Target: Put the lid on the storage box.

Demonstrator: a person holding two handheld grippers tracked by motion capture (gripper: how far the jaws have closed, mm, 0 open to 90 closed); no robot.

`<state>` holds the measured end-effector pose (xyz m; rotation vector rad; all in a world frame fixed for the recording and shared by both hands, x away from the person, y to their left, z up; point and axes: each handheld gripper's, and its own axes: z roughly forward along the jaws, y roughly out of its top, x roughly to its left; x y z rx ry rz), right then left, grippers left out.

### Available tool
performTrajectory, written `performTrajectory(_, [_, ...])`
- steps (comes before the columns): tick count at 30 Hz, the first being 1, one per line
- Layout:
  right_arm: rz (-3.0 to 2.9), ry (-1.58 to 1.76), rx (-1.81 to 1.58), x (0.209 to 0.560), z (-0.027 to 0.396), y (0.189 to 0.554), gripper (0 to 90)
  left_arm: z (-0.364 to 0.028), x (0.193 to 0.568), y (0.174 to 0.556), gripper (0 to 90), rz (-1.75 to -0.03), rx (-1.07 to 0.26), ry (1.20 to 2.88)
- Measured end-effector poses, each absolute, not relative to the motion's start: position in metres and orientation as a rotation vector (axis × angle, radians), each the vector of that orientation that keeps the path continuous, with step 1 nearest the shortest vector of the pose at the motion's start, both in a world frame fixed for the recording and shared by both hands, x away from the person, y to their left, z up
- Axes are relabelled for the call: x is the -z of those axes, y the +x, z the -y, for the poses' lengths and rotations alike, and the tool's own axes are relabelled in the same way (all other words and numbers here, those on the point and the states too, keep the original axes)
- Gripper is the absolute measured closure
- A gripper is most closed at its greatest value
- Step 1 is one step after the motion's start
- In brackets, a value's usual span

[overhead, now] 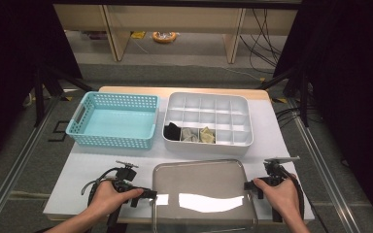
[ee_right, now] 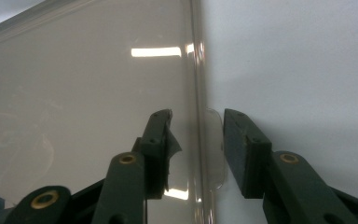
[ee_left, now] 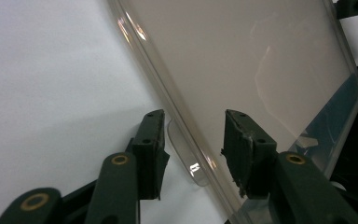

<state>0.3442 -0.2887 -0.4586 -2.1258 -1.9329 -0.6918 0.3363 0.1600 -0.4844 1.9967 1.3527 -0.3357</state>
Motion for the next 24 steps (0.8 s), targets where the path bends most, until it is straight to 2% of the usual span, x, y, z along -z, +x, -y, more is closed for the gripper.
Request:
performTrajectory(8, [1.960,-2.124,0.699,0.4596,0.2891,0.3441,62.8,-0.1608,0.4854,0.3380,57.8,-1.401,0.409,1.960])
performTrajectory(15, [2.013,-2.099,0.709,0.4606,0.2913,0.3437,63.8,-0.1608,0.4862,0.3389,59.8,-1.415,0.413,1.953])
performTrajectory(19, [2.018,-2.116,0.697,0.4608,0.2915,0.3432,69.2,-0.1635,0.4879,0.3407,64.8,-1.403,0.412,1.963])
performTrajectory(24, [2.037,-2.127,0.692,0.4610,0.2913,0.3430,71.6,-0.1623,0.4870,0.3398,65.0,-1.422,0.411,1.957])
